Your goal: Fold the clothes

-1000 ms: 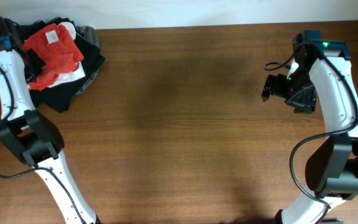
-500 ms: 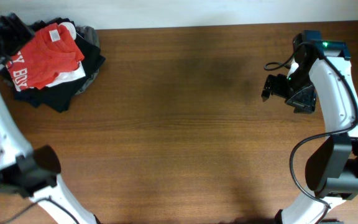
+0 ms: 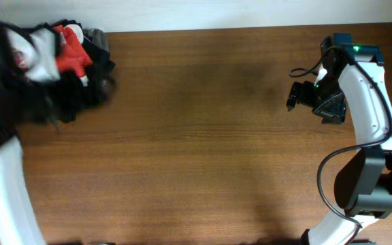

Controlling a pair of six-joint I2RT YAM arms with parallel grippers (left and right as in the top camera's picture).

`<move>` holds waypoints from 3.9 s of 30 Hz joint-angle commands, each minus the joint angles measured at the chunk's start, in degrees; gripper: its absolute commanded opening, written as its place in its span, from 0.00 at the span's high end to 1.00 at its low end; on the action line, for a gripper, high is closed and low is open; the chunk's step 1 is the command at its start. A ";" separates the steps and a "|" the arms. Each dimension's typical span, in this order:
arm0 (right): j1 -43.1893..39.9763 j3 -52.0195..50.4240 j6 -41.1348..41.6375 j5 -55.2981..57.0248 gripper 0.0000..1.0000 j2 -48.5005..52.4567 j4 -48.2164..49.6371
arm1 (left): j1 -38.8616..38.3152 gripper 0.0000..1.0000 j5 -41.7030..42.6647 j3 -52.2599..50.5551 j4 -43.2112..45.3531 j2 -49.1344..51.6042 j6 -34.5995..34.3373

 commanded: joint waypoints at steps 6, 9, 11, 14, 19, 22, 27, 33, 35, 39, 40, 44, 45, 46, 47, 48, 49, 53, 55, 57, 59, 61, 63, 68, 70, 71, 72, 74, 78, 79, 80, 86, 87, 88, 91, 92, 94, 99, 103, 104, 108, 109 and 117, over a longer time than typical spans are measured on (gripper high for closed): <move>-0.07 0.63 -0.39 0.33 0.02 0.22 0.02 | -14.16 0.01 -6.64 -24.79 -0.35 -17.70 0.92; -0.07 0.61 -0.39 0.33 0.02 0.22 0.02 | -14.21 0.01 -6.64 -25.92 -0.35 -18.73 0.92; -0.07 0.61 -0.39 0.33 0.02 0.22 0.02 | -14.21 0.01 -6.64 -25.92 -0.37 -18.73 0.92; -0.07 0.63 -0.39 0.33 0.02 0.22 0.02 | -14.21 0.01 -6.64 -25.92 -0.37 -18.73 0.92; -0.07 0.61 -0.39 0.33 0.02 0.22 0.02 | -14.21 0.01 -8.04 -25.99 -0.22 -18.73 0.94; -0.07 0.63 -0.39 0.33 0.02 0.22 0.02 | -14.38 0.01 -10.45 -26.84 0.04 -18.73 0.94; -0.07 0.63 -0.37 0.33 0.02 0.22 0.02 | -14.86 0.01 -12.15 -36.96 12.37 -24.13 2.49; -0.07 0.63 -0.39 0.33 0.02 0.24 0.02 | -14.36 0.01 -12.68 -66.95 38.45 -43.52 7.54; -0.07 0.63 -0.39 0.33 0.02 0.22 0.02 | -13.09 0.01 -12.66 -75.52 46.23 -49.81 7.54; -0.07 0.61 -0.39 0.33 0.01 0.22 0.02 | -9.16 0.01 -12.63 -91.65 58.36 -64.30 7.50; -0.07 0.61 -0.39 0.33 0.02 0.22 0.02 | -8.26 0.01 -12.66 -93.98 58.16 -67.25 7.50; -0.07 0.61 -0.39 0.33 0.02 0.22 0.02 | -5.99 0.01 -13.38 -100.30 58.45 -76.04 7.52; -0.07 0.63 -0.39 0.33 0.02 0.22 0.02 | -5.73 0.01 -14.69 -101.42 58.77 -77.59 7.52; -0.07 0.61 -0.39 0.33 0.02 0.22 0.02 | -5.53 0.01 -15.91 -102.18 59.01 -78.64 7.52; -0.07 0.61 -0.39 0.33 0.02 0.22 0.02 | -5.31 0.01 -17.29 -102.97 59.32 -79.84 7.52; -0.07 0.61 -0.39 0.33 0.02 0.22 0.02 | -4.98 0.01 -18.62 -103.95 59.91 -81.24 7.52; -0.07 0.63 -0.39 0.33 0.02 0.22 0.02 | -4.44 0.01 -20.13 -105.13 60.87 -82.77 7.52; -0.07 0.61 -0.39 0.33 0.02 0.22 0.02 | -2.16 0.01 -20.94 -110.44 67.78 -87.95 7.52; -0.07 0.63 -0.39 0.33 0.02 0.22 0.02 | -1.75 0.01 -20.11 -113.59 72.72 -88.43 7.54; -0.07 0.61 -0.39 0.33 0.02 0.22 0.02 | -1.70 0.01 -18.99 -116.72 77.88 -88.50 7.54; -0.07 0.61 -0.39 0.33 0.02 0.22 0.02 | -1.70 0.01 -17.16 -120.43 84.85 -88.50 7.54; -0.07 0.61 -0.39 0.33 0.02 0.22 0.02 | -1.70 0.01 -16.09 -123.93 91.67 -88.50 7.54; -0.07 0.61 -0.39 0.33 0.02 0.24 0.02 | -1.70 0.01 -15.78 -127.01 97.59 -88.50 7.52; -0.07 0.63 -0.39 0.33 0.02 0.24 0.02 | -1.38 0.01 -16.09 -129.55 100.85 -88.50 10.91; -0.07 0.63 -0.39 0.33 0.02 0.22 0.02 | -0.37 0.01 -16.04 -129.55 97.42 -88.50 12.26; -0.07 0.61 -0.39 0.33 0.02 0.22 0.02 | 0.20 0.01 -15.98 -129.55 94.79 -88.50 12.22; -0.07 0.63 -0.39 0.33 0.02 0.22 0.02 | 0.68 0.01 -16.11 -129.55 91.78 -88.50 12.24; -0.07 0.63 -0.39 0.33 0.02 0.22 0.02 | 0.96 0.01 -16.02 -129.55 92.30 -88.50 12.24; -0.07 0.63 -0.39 0.33 0.02 0.22 0.02 | 0.92 0.01 -16.02 -129.55 92.41 -88.48 12.24; -0.07 0.61 -0.39 0.33 0.02 0.22 0.02 | 0.92 0.01 -16.04 -129.55 92.41 -88.48 12.24; -0.07 0.61 -0.39 0.33 0.02 0.22 0.02 | 0.92 0.01 -16.02 -129.55 92.41 -88.48 12.24; -0.07 0.61 -0.39 0.33 0.02 0.22 0.02 | 0.92 0.01 -16.02 -129.55 92.41 -88.48 12.24; -0.07 0.61 -0.39 0.33 0.02 0.22 0.02 | 0.92 0.01 -16.04 -129.55 92.41 -88.48 12.24; -0.07 0.63 -0.39 0.33 0.02 0.22 0.02 | 0.92 0.01 -16.02 -129.55 92.41 -88.48 12.24; -0.07 0.63 -0.39 0.33 0.02 0.22 0.02 | 0.92 0.01 -16.04 -129.55 92.41 -88.48 12.24; -0.07 0.61 -0.39 0.33 0.02 0.24 0.02 | 0.92 0.01 -16.02 -129.55 92.41 -88.48 12.24; -0.07 0.63 -0.39 0.33 0.02 0.22 0.02 | 0.92 0.01 -16.04 -129.55 92.41 -88.48 12.24; -0.04 0.61 -0.39 0.33 0.02 0.33 0.02 | 0.92 0.01 -16.02 -129.55 92.41 -88.48 12.24; 0.35 0.61 -0.39 0.33 0.02 -0.02 0.02 | 0.92 0.01 -16.04 -129.55 92.41 -88.48 12.24; 0.39 0.61 -0.39 0.33 0.02 -0.68 0.02 | 0.92 0.01 -16.04 -129.55 92.41 -88.48 12.24; 1.53 0.61 -0.39 0.35 0.02 -7.58 0.04 | 0.92 0.01 -16.02 -129.55 92.41 -88.48 12.24; 2.03 0.61 -0.39 0.35 0.02 -9.86 0.02 | 0.92 0.01 -16.04 -129.55 92.41 -88.48 12.24; 9.35 0.61 -0.39 0.33 0.02 -36.35 0.00 | 0.92 0.01 -16.04 -129.55 92.41 -88.48 12.24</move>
